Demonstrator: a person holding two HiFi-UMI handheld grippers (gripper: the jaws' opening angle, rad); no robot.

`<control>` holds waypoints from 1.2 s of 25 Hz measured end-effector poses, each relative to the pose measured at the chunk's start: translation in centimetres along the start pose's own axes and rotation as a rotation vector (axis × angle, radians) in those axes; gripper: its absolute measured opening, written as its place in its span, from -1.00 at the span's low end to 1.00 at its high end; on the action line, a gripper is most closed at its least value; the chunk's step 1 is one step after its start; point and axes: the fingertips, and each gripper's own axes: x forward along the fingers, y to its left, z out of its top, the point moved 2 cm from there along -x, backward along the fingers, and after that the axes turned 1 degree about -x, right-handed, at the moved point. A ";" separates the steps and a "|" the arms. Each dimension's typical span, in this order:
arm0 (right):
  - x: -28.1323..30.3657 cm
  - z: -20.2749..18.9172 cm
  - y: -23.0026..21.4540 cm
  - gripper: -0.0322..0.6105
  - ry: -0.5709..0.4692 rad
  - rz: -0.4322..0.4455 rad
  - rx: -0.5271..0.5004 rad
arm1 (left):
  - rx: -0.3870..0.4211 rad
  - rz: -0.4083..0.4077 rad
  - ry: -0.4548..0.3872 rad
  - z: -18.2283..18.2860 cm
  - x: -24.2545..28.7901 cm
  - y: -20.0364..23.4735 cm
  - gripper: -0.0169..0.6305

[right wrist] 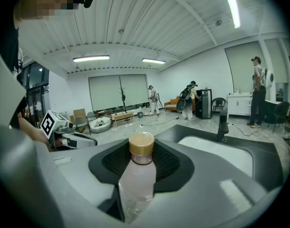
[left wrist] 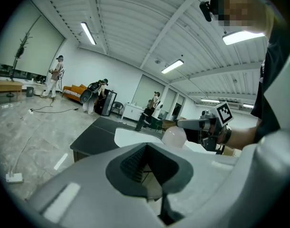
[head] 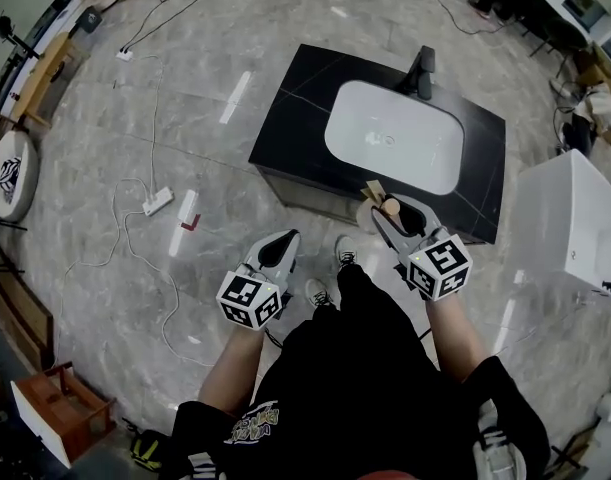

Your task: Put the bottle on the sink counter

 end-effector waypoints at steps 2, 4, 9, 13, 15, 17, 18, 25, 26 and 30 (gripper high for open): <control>0.7 0.4 -0.4 -0.38 0.003 0.018 -0.005 | -0.005 0.015 -0.004 0.4 0.4 0.4 -0.94; 1.3 0.6 -0.8 -0.38 0.008 0.033 -0.006 | -0.009 0.025 -0.007 0.8 0.9 0.6 -0.94; 2.8 1.4 -2.1 -0.38 0.002 0.064 -0.012 | -0.003 0.042 -0.014 2.0 2.6 1.1 -0.94; 3.7 1.7 -3.4 -0.38 0.002 0.081 -0.014 | -0.002 0.050 -0.014 2.6 4.1 1.2 -0.94; 4.3 2.0 -4.1 -0.38 0.004 0.087 -0.017 | -0.001 0.057 -0.014 3.0 4.8 1.3 -0.94; 5.0 2.1 -4.8 -0.38 0.009 0.095 -0.018 | -0.004 0.065 -0.017 3.4 5.5 1.6 -0.94; 5.3 2.1 -5.1 -0.38 0.011 0.100 -0.017 | -0.005 0.069 -0.018 3.6 5.8 1.8 -0.94; 6.8 2.8 -7.7 -0.38 0.016 0.133 -0.013 | -0.008 0.088 -0.020 4.9 8.6 2.2 -0.94; 7.1 2.9 -8.1 -0.38 0.017 0.137 -0.014 | -0.008 0.089 -0.019 5.0 9.0 2.2 -0.94; 8.5 3.1 -9.4 -0.38 0.023 0.151 -0.008 | -0.007 0.099 -0.011 5.5 10.4 2.7 -0.94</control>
